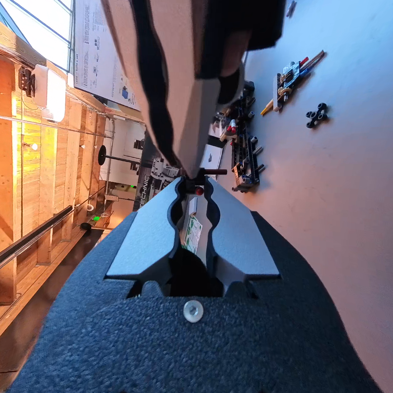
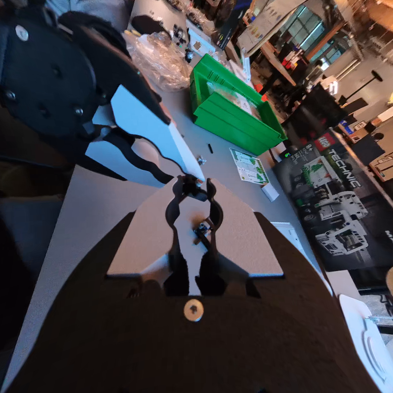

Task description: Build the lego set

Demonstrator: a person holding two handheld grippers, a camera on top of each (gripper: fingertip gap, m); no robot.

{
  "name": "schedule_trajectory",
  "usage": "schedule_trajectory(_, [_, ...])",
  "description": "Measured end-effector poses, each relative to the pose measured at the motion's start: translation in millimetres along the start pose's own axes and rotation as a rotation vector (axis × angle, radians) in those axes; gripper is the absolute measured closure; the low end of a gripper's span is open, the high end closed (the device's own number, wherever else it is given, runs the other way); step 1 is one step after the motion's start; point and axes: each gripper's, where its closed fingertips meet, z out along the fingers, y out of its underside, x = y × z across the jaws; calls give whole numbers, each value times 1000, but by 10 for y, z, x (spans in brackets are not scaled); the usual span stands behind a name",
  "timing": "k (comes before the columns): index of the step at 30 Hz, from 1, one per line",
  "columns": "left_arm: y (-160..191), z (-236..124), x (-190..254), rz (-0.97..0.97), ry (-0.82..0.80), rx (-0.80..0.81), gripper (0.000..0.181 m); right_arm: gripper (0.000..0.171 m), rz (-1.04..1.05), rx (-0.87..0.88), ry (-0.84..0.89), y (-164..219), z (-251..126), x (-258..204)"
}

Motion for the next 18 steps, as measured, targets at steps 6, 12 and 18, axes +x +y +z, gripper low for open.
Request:
schedule_trajectory(6, [-27, -25, -13, -88, 17, 14, 167, 151, 80, 46, -1, -18, -75, 51])
schedule_trajectory(12, [-91, -72, -89, -98, -53, 38, 167, 138, 668, 198, -283, 31, -112, -7])
schedule_trajectory(18, [-160, -91, -80, -84, -56, 49, 167, 154, 756, 265, -308, 84, -93, -22])
